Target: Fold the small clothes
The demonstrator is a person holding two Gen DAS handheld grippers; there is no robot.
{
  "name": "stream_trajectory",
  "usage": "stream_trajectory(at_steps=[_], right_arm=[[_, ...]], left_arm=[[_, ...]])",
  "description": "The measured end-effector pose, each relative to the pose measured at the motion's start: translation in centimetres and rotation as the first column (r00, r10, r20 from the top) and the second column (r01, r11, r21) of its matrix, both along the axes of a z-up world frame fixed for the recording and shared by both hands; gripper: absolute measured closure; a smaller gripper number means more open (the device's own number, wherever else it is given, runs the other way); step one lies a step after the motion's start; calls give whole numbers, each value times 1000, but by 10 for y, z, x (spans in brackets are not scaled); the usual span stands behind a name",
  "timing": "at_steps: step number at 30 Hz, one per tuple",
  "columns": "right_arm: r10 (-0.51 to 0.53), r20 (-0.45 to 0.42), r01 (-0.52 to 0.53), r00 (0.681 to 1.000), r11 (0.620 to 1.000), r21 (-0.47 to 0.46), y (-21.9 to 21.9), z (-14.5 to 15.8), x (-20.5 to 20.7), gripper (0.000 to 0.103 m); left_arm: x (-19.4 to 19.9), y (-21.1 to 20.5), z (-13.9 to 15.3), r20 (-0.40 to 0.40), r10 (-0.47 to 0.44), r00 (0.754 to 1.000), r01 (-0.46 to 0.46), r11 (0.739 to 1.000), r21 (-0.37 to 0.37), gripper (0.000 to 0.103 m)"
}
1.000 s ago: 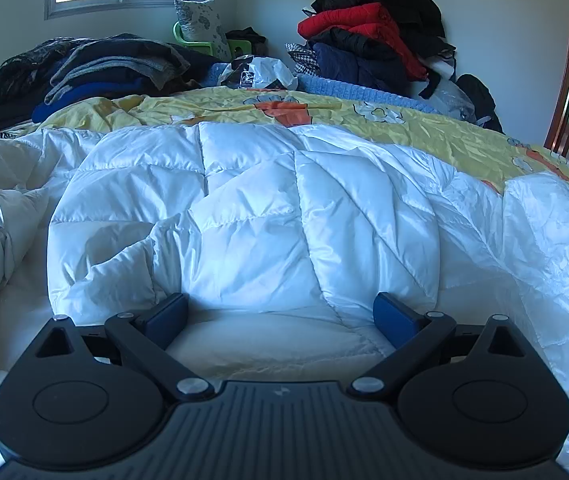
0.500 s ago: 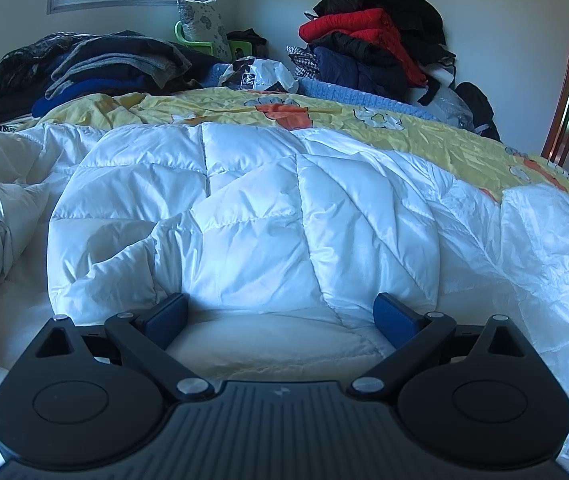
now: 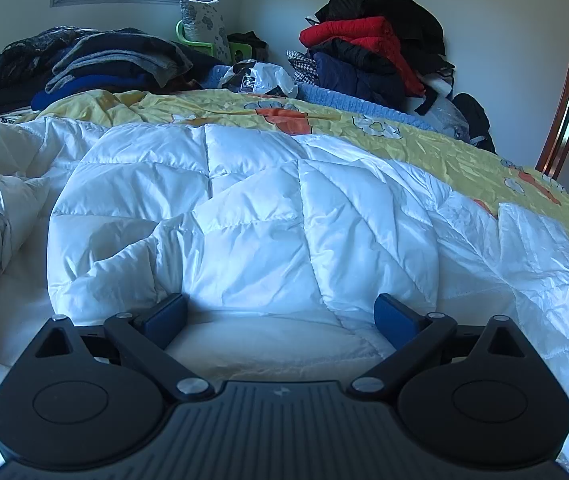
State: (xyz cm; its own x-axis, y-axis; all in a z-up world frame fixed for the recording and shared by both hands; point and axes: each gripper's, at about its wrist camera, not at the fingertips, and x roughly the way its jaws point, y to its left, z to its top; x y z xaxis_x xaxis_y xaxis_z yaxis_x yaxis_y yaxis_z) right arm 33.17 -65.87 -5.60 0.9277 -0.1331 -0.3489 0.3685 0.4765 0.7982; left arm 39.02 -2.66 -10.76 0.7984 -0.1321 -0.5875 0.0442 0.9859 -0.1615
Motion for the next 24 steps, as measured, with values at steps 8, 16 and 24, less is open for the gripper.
stream_trajectory(at_steps=[8, 16, 24], right_arm=[[347, 128, -298, 929, 906, -300, 129, 69, -13, 94], [747, -36, -688, 664, 592, -420, 322, 32, -11, 94], [763, -144, -761, 630, 570, -310, 366, -44, -13, 94]], left_arm=[[0, 3, 0, 5, 1, 1000, -1, 1000, -20, 2], [-2, 11, 0, 19, 7, 1000, -6, 997, -76, 2], [-3, 26, -2, 42, 17, 999, -9, 984, -176, 2]])
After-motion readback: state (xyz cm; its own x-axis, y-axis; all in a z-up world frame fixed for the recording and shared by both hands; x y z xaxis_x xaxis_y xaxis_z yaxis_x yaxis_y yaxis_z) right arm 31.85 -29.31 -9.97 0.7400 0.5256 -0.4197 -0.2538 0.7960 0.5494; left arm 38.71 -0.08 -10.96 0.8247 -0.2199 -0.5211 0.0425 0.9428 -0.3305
